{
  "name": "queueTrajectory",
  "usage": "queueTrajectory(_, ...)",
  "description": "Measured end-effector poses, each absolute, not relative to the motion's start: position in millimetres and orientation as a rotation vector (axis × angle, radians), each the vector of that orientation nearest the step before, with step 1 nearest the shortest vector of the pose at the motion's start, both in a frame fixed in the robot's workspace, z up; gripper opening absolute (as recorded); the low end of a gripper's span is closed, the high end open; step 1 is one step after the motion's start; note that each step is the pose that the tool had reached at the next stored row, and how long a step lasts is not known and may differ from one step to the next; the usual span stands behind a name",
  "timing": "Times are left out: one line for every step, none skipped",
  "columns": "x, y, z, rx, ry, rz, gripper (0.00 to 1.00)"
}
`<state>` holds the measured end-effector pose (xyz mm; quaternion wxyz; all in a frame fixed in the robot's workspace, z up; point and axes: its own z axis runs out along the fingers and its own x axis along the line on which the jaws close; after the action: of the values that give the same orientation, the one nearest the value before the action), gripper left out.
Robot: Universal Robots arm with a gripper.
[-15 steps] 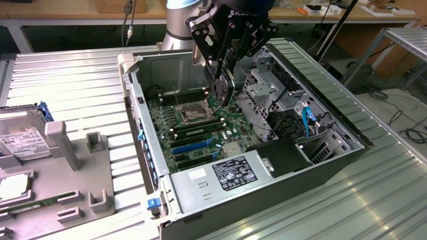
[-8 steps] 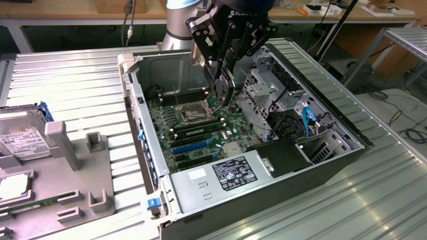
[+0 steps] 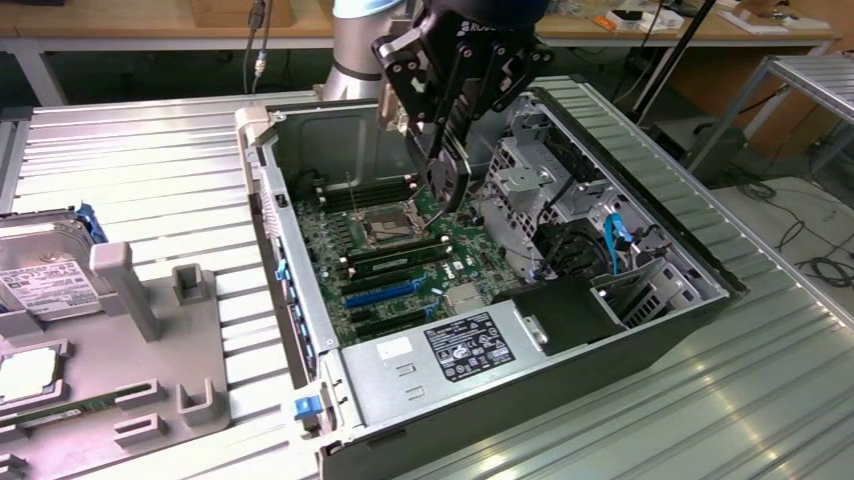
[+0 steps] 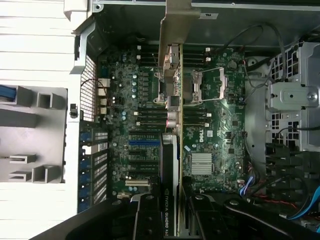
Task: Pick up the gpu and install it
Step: 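Insert the gpu into the slot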
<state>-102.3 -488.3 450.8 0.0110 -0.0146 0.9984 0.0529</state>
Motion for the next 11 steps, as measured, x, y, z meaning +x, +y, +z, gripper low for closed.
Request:
queueTrajectory(-102.3,-488.3,450.8,-0.055,3.115,0.165,0.27)
queueTrajectory(-102.3,-488.3,450.8,-0.076,3.115,0.166,0.27)
queueTrajectory(-102.3,-488.3,450.8,-0.087,3.115,0.166,0.27)
queueTrajectory(-102.3,-488.3,450.8,-0.097,3.115,0.166,0.27)
queueTrajectory(-102.3,-488.3,450.8,-0.107,3.115,0.166,0.27)
queueTrajectory(-102.3,-488.3,450.8,-0.115,3.115,0.166,0.27)
queueTrajectory(-102.3,-488.3,450.8,-0.138,3.115,0.166,0.27)
queueTrajectory(-102.3,-488.3,450.8,-0.148,3.115,0.166,0.27)
queueTrajectory(-102.3,-488.3,450.8,-0.158,3.115,0.166,0.27)
queueTrajectory(-102.3,-488.3,450.8,-0.168,3.115,0.167,0.27)
queueTrajectory(-102.3,-488.3,450.8,-0.176,3.115,0.167,0.27)
